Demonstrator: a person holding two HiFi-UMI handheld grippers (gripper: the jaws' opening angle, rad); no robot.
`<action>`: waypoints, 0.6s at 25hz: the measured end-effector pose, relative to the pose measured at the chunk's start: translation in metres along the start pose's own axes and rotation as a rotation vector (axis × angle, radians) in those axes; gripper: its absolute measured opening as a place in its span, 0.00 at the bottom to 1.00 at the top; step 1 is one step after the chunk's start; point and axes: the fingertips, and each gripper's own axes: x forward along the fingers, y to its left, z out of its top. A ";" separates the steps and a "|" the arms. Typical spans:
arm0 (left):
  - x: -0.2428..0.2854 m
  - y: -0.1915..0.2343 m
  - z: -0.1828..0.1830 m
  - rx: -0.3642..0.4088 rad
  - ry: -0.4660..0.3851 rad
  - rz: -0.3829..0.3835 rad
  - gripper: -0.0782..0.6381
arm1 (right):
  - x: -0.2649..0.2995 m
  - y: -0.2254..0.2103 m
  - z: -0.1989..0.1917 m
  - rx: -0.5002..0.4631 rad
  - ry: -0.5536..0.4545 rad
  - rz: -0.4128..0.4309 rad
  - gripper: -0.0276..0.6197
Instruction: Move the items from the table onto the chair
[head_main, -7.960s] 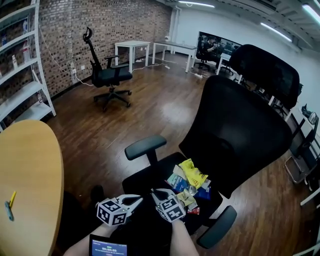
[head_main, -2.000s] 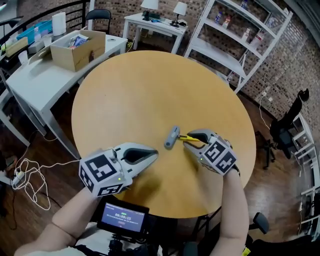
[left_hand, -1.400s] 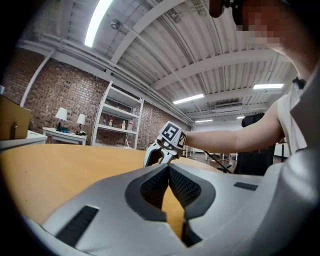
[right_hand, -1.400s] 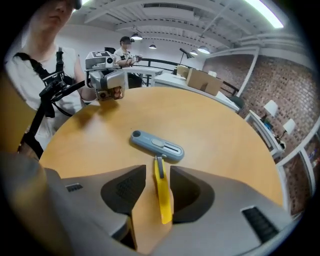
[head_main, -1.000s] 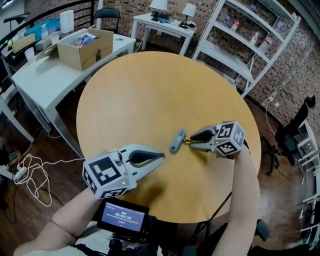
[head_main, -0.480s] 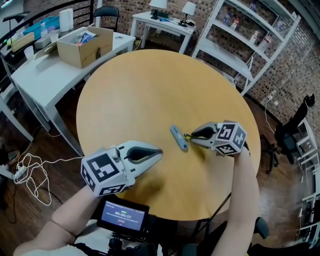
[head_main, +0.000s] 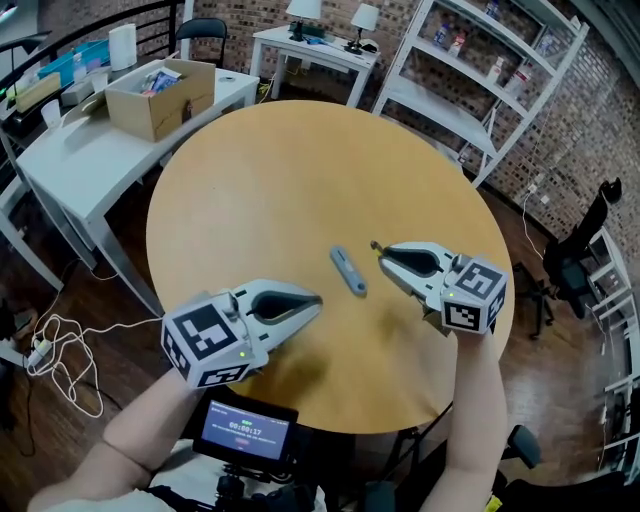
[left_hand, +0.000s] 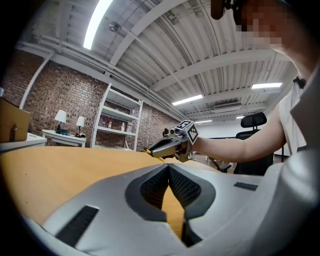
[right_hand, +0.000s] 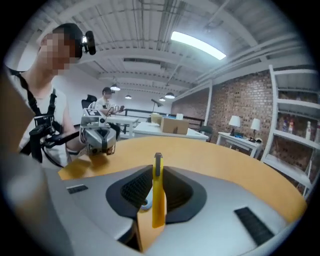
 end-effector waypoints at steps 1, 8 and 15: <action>0.000 -0.001 0.000 0.001 0.000 -0.001 0.12 | -0.005 0.003 0.004 0.036 -0.035 -0.026 0.16; 0.007 -0.006 -0.001 0.000 -0.001 0.003 0.12 | -0.032 0.046 0.029 0.196 -0.295 -0.088 0.16; 0.016 -0.015 0.000 0.007 0.004 -0.012 0.12 | -0.046 0.067 0.022 0.221 -0.357 -0.095 0.16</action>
